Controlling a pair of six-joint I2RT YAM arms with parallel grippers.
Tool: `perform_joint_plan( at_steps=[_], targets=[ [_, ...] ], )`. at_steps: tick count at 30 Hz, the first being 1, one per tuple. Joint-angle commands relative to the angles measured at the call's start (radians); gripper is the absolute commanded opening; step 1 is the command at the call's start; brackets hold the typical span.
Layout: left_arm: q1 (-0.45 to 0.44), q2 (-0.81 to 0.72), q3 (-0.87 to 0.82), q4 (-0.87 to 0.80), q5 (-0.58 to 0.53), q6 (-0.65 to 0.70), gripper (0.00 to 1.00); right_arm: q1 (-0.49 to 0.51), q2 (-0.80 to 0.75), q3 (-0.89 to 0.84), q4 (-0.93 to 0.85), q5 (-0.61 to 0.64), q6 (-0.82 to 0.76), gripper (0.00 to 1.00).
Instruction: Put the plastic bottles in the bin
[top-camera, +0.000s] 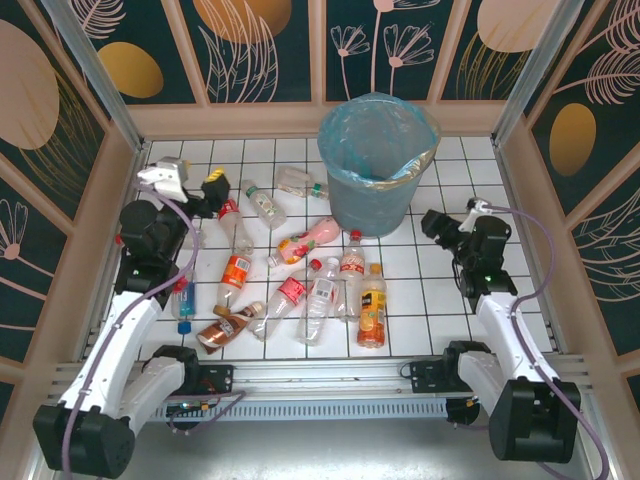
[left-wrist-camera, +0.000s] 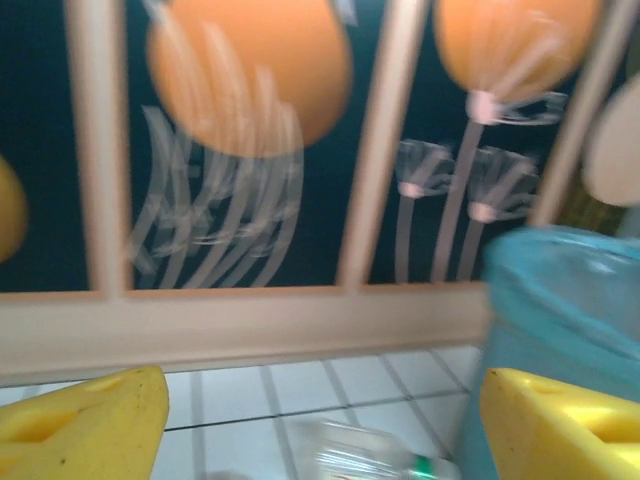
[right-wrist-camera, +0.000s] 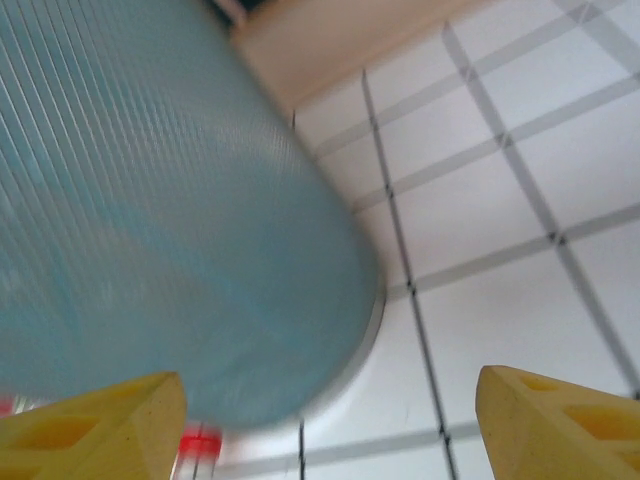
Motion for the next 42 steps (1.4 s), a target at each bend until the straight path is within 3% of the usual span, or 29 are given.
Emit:
perform_joint_plan(
  at_steps=[1,6,9,14,23,34,42],
  targets=[
    [-0.123,0.03,0.091,-0.266,0.118,0.113,0.81,0.042,0.038,0.054,-0.298,-0.144,0.007,0.76],
    [-0.382,0.13,0.125,-0.405,0.124,0.302,0.81,0.188,0.146,0.099,-0.35,-0.177,0.018,0.69],
    [-0.453,0.18,0.079,-0.377,0.14,0.358,0.81,0.236,0.249,0.13,-0.371,-0.18,-0.009,0.67],
    [-0.472,0.216,-0.013,-0.295,0.211,0.461,0.82,0.265,0.346,0.153,-0.361,-0.203,-0.03,0.66],
    [-0.472,0.215,-0.178,-0.132,0.175,0.548,0.85,0.278,0.443,0.163,-0.345,-0.217,-0.053,0.66],
    [-0.472,0.228,-0.166,-0.179,0.139,0.573,0.85,0.29,0.537,0.165,-0.298,-0.258,-0.05,0.6],
    [-0.472,0.225,-0.167,-0.18,0.126,0.572,0.86,0.294,0.571,0.176,-0.261,-0.322,-0.019,0.64]
  ],
)
